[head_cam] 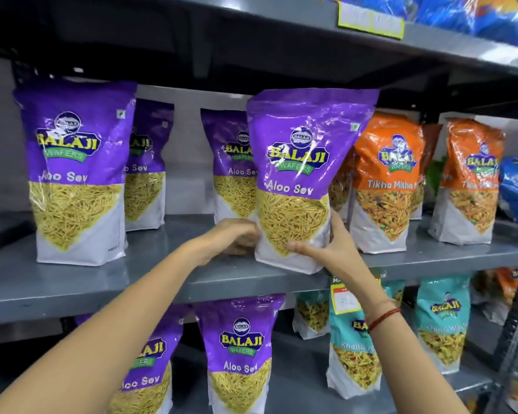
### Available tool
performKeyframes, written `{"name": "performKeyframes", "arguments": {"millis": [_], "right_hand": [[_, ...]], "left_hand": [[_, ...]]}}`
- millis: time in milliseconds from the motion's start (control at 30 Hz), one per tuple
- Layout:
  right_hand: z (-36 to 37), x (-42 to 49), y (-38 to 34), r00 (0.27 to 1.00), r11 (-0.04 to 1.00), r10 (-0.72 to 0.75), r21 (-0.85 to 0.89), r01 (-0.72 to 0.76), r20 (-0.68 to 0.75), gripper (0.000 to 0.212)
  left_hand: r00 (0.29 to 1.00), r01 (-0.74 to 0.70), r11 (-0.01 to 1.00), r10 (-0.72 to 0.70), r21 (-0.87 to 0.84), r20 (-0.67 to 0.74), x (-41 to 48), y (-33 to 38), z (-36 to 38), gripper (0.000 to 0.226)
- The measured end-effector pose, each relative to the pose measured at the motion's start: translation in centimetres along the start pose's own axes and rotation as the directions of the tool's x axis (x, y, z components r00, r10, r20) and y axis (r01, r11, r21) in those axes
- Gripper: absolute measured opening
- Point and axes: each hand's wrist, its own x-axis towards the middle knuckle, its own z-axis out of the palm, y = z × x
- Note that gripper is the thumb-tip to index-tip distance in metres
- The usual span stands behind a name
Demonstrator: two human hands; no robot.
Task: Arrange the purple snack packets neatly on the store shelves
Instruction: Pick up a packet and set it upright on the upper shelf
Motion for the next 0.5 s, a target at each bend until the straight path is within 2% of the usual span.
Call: {"name": "performKeyframes", "arguments": {"millis": [67, 133, 300, 500], "right_hand": [[0.5, 0.6, 0.0, 0.994, 0.999, -0.002, 0.039, -0.002, 0.107, 0.101], [1.0, 1.4, 0.0, 0.977, 0.999, -0.003, 0.041, -0.006, 0.215, 0.087], [2.0, 3.7, 1.3, 0.901, 0.994, 0.082, 0.031, -0.105, 0.425, 0.060], [2.3, 4.4, 2.2, 0.877, 0.989, 0.124, 0.014, -0.147, 0.464, 0.071]], "left_hand": [[0.998, -0.056, 0.994, 0.058, 0.098, -0.015, -0.9, -0.6, -1.5, 0.029], [0.994, -0.060, 0.976, 0.077, 0.211, -0.073, -1.7, -1.0, -2.9, 0.045], [0.993, -0.062, 0.972, 0.084, 0.227, -0.088, -2.9, -1.8, -4.9, 0.034], [0.983, -0.072, 0.978, 0.102, 0.198, -0.150, -3.2, -3.0, -5.0, 0.036]]}}
